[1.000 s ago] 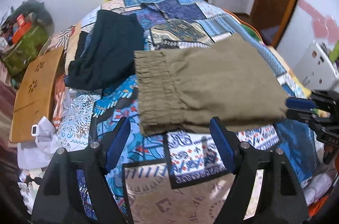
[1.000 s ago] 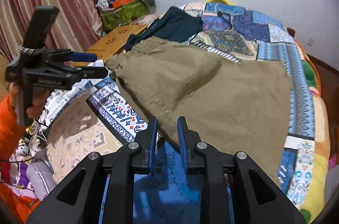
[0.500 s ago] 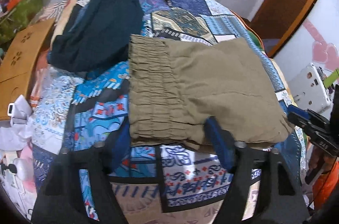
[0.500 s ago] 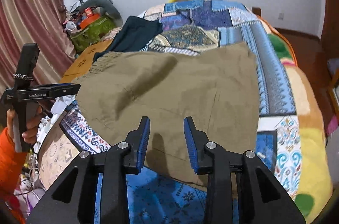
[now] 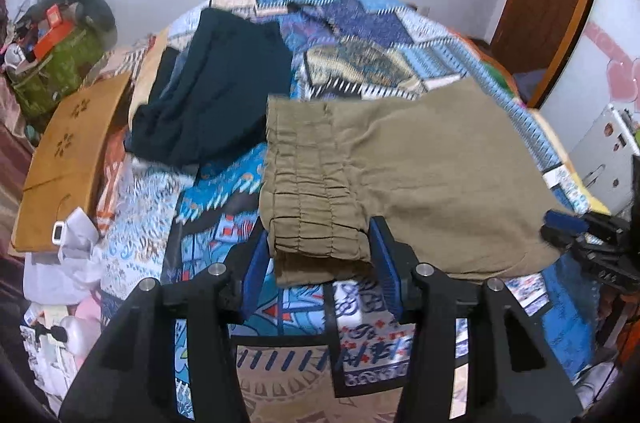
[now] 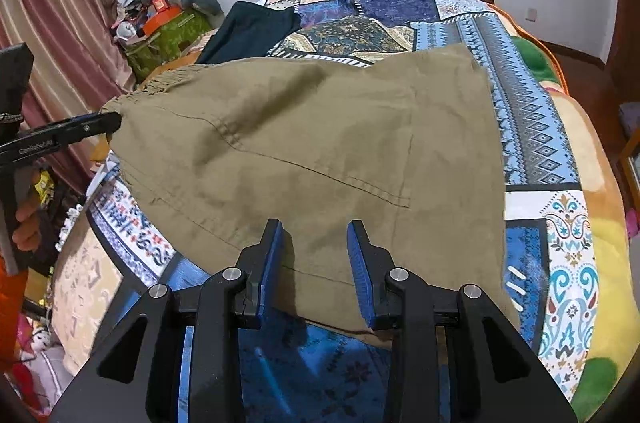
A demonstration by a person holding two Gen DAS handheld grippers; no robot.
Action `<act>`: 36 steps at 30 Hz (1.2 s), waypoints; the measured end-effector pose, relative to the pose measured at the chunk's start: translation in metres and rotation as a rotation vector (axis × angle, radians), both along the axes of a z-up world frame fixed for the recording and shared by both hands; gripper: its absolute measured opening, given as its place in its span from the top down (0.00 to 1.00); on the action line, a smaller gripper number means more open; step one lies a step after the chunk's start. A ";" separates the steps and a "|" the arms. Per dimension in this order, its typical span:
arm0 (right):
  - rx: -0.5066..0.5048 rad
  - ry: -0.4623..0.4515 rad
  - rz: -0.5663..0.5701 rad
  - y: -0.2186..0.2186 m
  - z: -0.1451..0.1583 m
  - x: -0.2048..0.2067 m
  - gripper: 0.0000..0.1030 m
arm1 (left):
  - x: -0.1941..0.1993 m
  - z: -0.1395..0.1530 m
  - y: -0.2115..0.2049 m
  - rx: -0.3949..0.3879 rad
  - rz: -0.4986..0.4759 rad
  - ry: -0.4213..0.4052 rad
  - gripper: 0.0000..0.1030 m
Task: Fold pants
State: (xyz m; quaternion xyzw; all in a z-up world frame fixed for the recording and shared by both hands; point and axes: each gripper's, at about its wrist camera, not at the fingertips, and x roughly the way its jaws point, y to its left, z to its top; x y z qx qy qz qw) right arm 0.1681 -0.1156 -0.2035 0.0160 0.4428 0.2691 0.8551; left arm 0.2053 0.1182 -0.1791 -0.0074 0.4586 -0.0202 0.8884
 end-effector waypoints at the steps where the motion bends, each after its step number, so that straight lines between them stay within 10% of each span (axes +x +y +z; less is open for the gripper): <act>1: -0.006 0.000 -0.003 -0.002 0.000 -0.001 0.71 | 0.001 -0.006 0.001 0.002 0.004 0.015 0.52; 19: -0.084 0.025 -0.076 -0.055 -0.007 -0.023 0.71 | -0.013 -0.021 0.005 0.017 0.012 -0.002 0.42; 36: -0.075 -0.058 -0.170 -0.091 0.034 -0.008 0.66 | 0.020 0.037 0.038 0.004 0.105 -0.049 0.28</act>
